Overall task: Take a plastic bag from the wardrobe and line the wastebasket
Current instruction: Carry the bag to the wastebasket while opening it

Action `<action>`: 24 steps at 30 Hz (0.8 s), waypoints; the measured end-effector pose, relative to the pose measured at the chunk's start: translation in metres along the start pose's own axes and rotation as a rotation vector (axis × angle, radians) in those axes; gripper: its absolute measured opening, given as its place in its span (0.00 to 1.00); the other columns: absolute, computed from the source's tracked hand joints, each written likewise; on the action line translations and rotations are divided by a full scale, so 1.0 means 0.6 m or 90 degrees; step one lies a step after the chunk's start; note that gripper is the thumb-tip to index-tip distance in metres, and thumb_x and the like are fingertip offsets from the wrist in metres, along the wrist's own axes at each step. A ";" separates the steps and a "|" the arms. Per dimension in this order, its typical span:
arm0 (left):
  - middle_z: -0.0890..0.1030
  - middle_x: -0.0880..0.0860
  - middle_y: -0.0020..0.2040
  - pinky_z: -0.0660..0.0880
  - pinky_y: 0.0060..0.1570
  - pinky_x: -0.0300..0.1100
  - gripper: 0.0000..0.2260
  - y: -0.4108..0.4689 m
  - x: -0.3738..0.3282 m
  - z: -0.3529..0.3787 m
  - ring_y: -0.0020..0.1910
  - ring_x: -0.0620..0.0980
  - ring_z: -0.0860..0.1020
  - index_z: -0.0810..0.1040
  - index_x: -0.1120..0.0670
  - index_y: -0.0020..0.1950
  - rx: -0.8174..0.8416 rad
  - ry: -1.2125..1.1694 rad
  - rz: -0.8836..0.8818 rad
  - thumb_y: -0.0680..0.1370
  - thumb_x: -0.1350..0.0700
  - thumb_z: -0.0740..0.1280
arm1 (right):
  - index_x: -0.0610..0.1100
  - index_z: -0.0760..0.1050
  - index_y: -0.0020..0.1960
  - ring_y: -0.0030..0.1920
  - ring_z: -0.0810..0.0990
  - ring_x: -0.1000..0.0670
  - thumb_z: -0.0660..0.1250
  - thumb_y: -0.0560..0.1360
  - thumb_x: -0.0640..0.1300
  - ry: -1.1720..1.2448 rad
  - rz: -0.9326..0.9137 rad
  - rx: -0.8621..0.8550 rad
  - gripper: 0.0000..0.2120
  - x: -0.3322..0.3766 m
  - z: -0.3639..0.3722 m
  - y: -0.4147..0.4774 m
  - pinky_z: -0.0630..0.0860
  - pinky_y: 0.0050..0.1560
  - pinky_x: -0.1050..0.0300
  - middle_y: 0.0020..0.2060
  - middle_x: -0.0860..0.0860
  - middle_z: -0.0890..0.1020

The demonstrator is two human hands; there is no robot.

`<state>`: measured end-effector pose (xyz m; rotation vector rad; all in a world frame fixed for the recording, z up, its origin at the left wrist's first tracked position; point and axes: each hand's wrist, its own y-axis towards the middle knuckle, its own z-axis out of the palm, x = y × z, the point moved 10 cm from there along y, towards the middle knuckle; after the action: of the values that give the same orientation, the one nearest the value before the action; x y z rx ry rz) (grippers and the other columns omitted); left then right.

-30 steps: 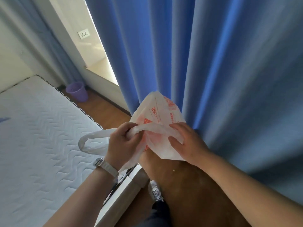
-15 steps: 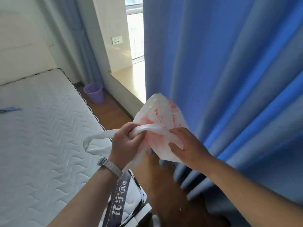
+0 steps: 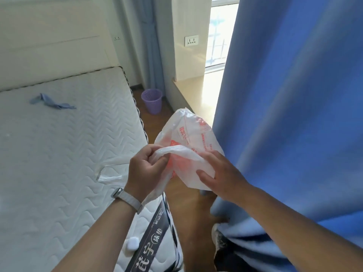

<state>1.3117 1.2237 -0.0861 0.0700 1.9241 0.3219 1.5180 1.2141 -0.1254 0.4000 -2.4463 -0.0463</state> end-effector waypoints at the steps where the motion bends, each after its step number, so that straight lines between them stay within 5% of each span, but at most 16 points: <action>1: 0.81 0.37 0.39 0.72 0.38 0.27 0.06 0.014 0.002 0.003 0.39 0.38 0.79 0.79 0.44 0.43 -0.015 0.005 -0.006 0.69 0.46 0.71 | 0.54 0.64 0.70 0.65 0.66 0.55 0.62 0.77 0.53 0.005 -0.015 0.005 0.22 -0.010 0.002 0.023 0.75 0.56 0.53 0.66 0.58 0.69; 16: 0.83 0.49 0.42 0.75 0.39 0.31 0.07 0.186 -0.007 0.100 0.41 0.43 0.80 0.81 0.51 0.46 -0.171 0.014 -0.115 0.68 0.54 0.71 | 0.54 0.66 0.69 0.62 0.72 0.53 0.63 0.75 0.56 0.018 -0.204 0.059 0.23 -0.130 -0.055 0.285 0.78 0.52 0.51 0.65 0.55 0.72; 24: 0.82 0.42 0.37 0.73 0.38 0.28 0.05 0.250 0.009 0.091 0.38 0.39 0.79 0.80 0.48 0.43 -0.214 0.028 -0.111 0.69 0.55 0.70 | 0.51 0.67 0.69 0.58 0.75 0.53 0.63 0.77 0.54 0.071 -0.255 0.054 0.22 -0.131 -0.042 0.362 0.80 0.49 0.54 0.62 0.54 0.74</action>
<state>1.3445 1.3795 -0.0711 -0.3266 1.8791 0.5266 1.5325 1.4458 -0.1238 0.9006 -2.2298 -0.0886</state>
